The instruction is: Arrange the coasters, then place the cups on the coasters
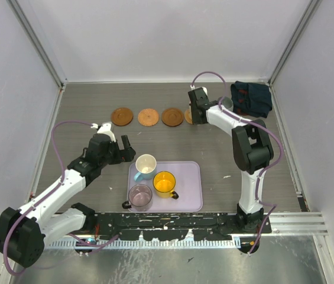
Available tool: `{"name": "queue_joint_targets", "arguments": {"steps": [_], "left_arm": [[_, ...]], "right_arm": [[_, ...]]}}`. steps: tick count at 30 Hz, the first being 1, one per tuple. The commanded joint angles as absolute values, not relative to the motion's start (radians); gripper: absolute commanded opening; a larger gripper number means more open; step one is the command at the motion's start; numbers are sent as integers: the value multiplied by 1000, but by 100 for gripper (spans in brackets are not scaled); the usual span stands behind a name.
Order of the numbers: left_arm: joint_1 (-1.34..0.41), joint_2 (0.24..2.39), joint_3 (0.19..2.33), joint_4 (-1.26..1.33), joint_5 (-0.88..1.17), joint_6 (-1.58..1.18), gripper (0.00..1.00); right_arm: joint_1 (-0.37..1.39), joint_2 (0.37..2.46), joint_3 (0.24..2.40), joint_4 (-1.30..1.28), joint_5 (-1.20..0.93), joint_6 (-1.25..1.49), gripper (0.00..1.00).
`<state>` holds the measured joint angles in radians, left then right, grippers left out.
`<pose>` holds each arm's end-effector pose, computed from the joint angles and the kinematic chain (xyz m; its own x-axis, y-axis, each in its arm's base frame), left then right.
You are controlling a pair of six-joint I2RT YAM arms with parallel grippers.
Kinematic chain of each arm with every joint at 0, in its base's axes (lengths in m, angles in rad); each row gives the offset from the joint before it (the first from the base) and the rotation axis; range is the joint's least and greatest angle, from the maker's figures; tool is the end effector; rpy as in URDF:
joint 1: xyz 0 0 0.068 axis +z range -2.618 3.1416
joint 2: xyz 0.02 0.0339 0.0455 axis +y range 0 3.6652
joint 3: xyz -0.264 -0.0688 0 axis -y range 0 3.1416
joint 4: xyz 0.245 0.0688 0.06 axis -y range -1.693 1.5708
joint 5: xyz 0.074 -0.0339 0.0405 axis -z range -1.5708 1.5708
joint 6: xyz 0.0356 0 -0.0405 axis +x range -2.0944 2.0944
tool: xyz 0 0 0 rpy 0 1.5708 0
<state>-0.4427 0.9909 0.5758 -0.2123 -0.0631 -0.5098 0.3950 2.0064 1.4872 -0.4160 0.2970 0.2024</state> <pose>0.1929 -0.0890 0.2261 -0.6491 -0.2313 -0.7247 0.0740 0.9289 -0.3628 0.4083 0.1589 0.1964 -0.7693 -0.1125 -0.6289 -0.0541 0.9923 -0.1114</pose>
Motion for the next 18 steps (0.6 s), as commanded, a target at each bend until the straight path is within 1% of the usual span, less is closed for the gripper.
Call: {"name": "queue_joint_targets", "arguments": {"steps": [1,18], "left_arm": [[-437,986,587,-142,-52,-514,98],[-437,998,577,-135,-49,-518,98]], "right_arm": [[392,1895,1486,-332,300,225,1],[395,1898,1499,-326,297,229,1]]}}
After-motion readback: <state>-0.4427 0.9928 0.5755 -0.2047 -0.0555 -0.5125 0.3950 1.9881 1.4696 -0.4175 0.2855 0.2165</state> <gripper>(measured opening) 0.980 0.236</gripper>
